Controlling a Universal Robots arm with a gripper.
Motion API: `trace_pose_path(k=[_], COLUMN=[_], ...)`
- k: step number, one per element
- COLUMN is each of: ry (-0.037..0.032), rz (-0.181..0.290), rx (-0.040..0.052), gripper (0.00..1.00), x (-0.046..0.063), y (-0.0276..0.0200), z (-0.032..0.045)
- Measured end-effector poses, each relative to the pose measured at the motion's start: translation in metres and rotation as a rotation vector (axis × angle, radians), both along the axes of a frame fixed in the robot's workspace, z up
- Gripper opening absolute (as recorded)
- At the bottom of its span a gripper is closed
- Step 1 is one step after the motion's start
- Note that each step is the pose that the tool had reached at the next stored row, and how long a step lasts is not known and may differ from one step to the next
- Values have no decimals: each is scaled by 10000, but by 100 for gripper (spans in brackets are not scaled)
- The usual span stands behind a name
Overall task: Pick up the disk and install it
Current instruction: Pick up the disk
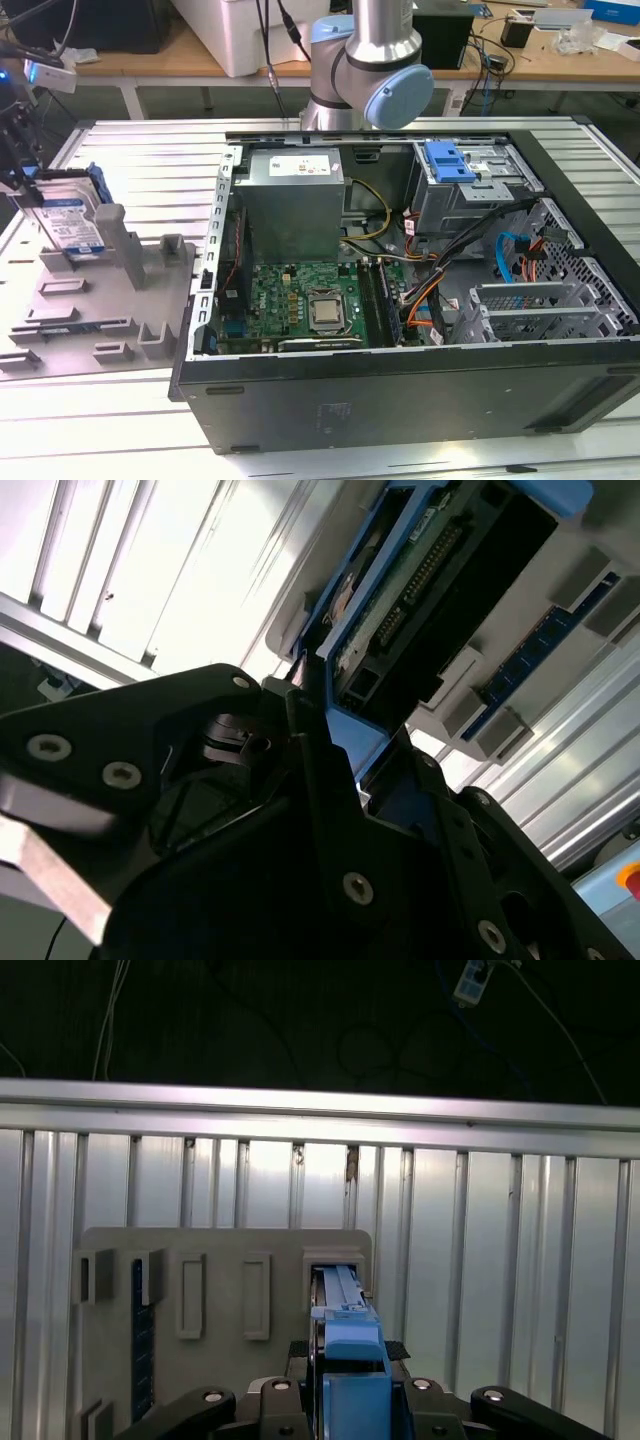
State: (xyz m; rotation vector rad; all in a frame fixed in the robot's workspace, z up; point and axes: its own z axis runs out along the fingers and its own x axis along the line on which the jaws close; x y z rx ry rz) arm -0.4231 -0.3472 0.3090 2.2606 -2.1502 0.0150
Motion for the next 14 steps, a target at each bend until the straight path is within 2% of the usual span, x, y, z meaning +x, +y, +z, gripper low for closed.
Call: trace_pose_path(k=[10,14], ry=[0,0], rz=[0,0], rx=[-34,-45], gripper=[37,37], x=[0,0], y=[0,0], z=[197,298])
